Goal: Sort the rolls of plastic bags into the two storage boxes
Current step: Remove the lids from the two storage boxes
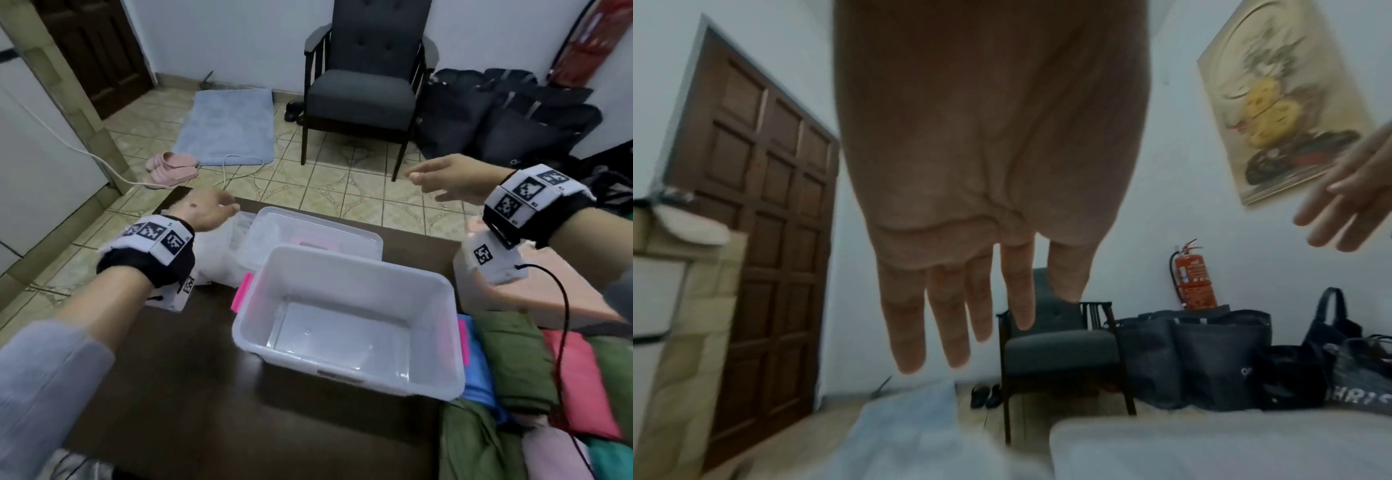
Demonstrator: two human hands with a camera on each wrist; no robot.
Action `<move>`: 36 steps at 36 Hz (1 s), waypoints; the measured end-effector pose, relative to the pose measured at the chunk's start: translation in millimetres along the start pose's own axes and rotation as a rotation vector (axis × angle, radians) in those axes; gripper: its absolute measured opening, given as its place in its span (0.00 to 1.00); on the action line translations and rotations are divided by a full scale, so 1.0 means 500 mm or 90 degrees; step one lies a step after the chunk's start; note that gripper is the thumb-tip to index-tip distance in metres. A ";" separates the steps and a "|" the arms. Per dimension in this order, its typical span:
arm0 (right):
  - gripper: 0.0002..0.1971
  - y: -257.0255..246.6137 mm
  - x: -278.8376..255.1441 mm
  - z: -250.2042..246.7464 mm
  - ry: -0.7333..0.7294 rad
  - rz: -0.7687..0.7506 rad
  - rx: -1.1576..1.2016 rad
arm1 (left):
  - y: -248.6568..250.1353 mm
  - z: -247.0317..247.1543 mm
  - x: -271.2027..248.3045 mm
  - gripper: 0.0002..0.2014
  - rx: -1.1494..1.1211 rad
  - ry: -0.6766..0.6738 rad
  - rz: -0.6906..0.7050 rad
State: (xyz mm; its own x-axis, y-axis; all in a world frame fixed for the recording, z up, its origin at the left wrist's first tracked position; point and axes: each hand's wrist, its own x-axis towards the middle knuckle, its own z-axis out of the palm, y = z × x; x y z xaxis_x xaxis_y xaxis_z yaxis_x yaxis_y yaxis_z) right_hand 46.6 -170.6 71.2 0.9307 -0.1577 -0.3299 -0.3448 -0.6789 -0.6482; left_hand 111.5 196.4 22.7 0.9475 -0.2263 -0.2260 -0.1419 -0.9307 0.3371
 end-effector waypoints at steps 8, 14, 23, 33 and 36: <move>0.11 0.158 -0.172 -0.171 0.104 0.178 -0.007 | 0.269 -0.095 -0.056 0.16 -0.271 -0.039 0.165; 0.09 0.303 -0.290 -0.264 0.162 0.283 -0.023 | 0.507 -0.027 -0.093 0.14 -0.424 -0.197 0.241; 0.16 0.456 -0.331 -0.239 0.215 0.361 0.023 | 0.679 0.154 -0.047 0.23 -0.179 -0.324 0.112; 0.20 0.491 -0.273 -0.191 0.226 0.327 0.027 | 0.690 0.237 0.004 0.23 -0.130 -0.356 0.056; 0.17 0.499 -0.253 -0.185 0.210 0.332 0.041 | 0.685 0.236 0.013 0.21 -0.144 -0.375 0.068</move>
State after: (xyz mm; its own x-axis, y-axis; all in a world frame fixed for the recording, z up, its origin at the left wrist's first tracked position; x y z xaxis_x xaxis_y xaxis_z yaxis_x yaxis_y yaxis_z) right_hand -146.0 -386.4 14.8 0.6227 -0.6772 -0.3919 -0.7616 -0.4096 -0.5023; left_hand 35.1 -158.1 28.8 0.6056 -0.4940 -0.6239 -0.1016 -0.8256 0.5551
